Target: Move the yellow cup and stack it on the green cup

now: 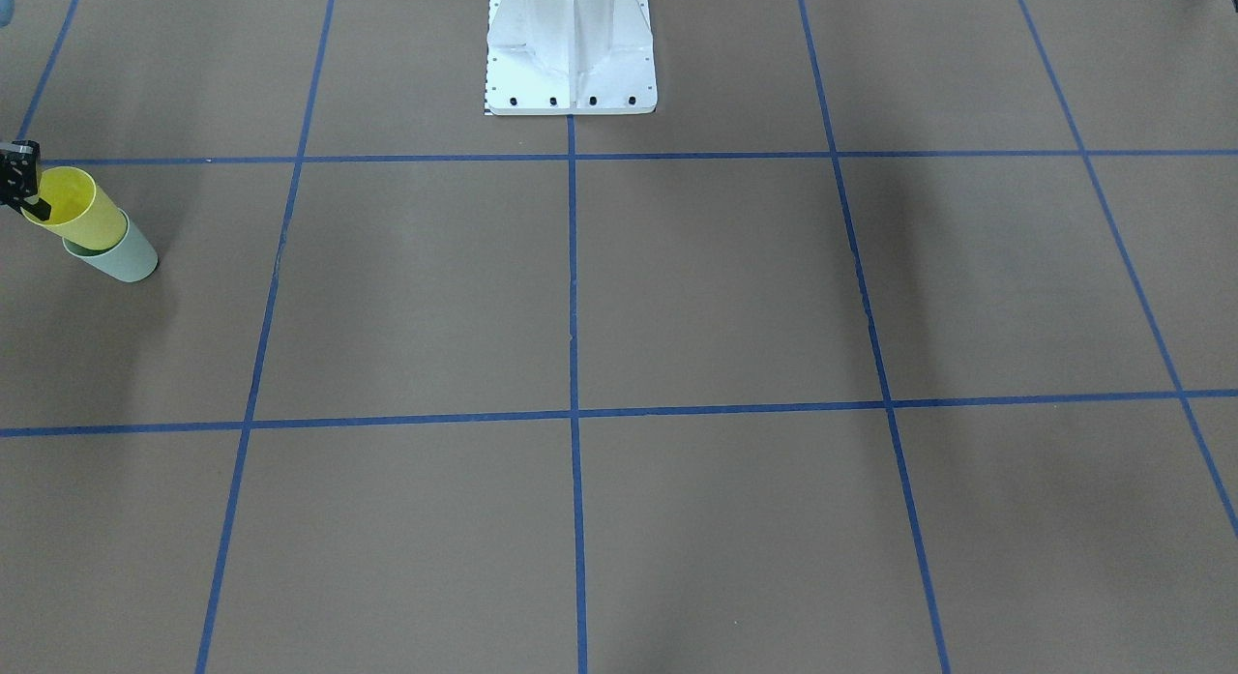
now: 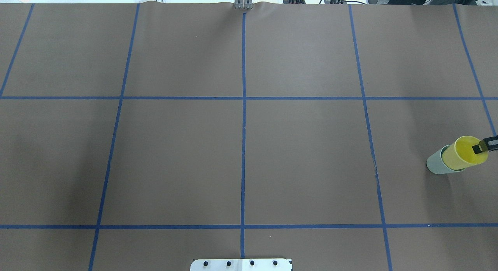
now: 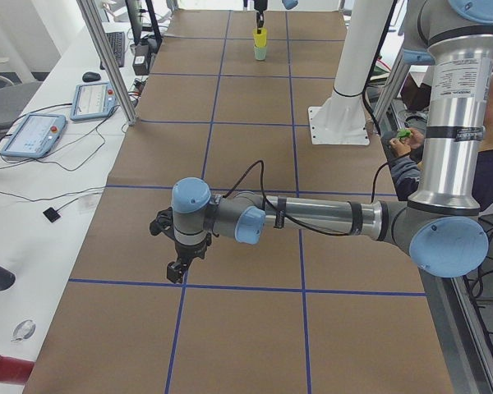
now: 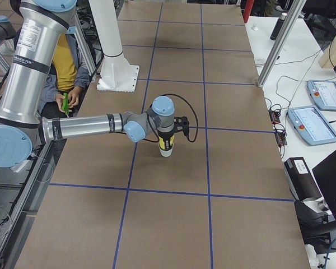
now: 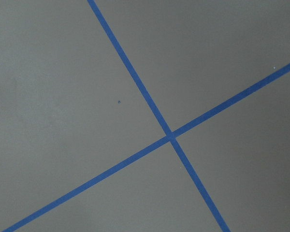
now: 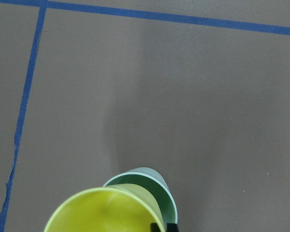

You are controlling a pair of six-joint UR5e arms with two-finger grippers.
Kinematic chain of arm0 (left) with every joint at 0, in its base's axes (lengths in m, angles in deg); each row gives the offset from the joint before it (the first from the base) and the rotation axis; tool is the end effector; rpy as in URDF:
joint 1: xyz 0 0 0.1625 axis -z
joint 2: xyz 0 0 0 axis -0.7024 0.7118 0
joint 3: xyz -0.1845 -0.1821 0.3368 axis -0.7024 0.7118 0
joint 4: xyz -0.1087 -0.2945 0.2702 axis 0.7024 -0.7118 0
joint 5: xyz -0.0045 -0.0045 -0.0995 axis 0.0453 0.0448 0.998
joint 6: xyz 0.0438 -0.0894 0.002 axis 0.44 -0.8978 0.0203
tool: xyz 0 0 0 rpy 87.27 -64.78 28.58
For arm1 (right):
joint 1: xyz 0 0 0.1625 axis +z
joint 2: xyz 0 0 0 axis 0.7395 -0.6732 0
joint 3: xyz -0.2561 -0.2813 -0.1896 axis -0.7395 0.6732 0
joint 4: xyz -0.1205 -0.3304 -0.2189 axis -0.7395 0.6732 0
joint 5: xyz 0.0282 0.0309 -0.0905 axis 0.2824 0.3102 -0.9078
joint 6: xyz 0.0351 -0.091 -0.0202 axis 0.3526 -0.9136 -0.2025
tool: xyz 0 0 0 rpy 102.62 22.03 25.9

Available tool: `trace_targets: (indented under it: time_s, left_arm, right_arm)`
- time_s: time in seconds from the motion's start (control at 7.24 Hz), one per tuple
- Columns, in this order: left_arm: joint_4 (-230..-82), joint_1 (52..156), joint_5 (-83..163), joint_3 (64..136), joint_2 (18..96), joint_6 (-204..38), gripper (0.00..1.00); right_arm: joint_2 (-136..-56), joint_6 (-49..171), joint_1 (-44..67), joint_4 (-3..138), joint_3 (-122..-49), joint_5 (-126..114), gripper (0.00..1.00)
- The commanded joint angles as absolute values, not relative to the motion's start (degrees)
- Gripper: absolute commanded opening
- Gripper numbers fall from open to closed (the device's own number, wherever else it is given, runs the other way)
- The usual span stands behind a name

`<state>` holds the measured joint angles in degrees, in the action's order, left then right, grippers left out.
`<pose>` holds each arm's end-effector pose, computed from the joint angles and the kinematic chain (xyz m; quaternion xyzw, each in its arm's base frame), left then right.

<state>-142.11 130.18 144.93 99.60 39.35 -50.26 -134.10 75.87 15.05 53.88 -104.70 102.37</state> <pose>-0.0337 -0.5259 0.6224 0.1574 0.2931 0.2226 0.9164 -0.1169 -0.3746 0.5484 0.0560 -0.4200 -0.0637 0.9036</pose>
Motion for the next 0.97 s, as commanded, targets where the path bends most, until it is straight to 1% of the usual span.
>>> trace_targets:
  time_s: [0.0, 0.28, 0.41, 0.55, 0.69, 0.83]
  left_arm:
    - [-142.1, 130.1, 144.9, 99.6, 39.3, -50.3, 1.00]
    - [-142.1, 130.1, 144.9, 99.5, 39.0, -50.3, 1.00]
    - [-142.0, 130.1, 144.9, 99.4, 38.9, -50.3, 1.00]
    - [-141.5, 130.1, 144.9, 99.3, 39.0, -50.3, 1.00]
    - [-141.4, 130.1, 145.0, 99.2, 38.9, -50.3, 1.00]
    - [-141.4, 130.2, 145.0, 98.9, 38.7, -50.3, 1.00]
  right_arm:
    - [-133.5, 75.6, 14.9, 53.9, -104.6, 102.3, 1.00]
    - [-132.1, 75.4, 16.2, 54.4, -104.2, 102.4, 1.00]
    - [-130.7, 75.3, 19.8, 54.5, -102.9, 102.4, 1.00]
    - [-129.8, 74.1, 25.6, 54.6, -99.7, 103.3, 1.00]
    - [-129.7, 66.1, 29.4, 55.3, -96.3, 103.9, 1.00]
    - [-129.8, 57.9, 33.7, 58.7, -94.4, 104.2, 1.00]
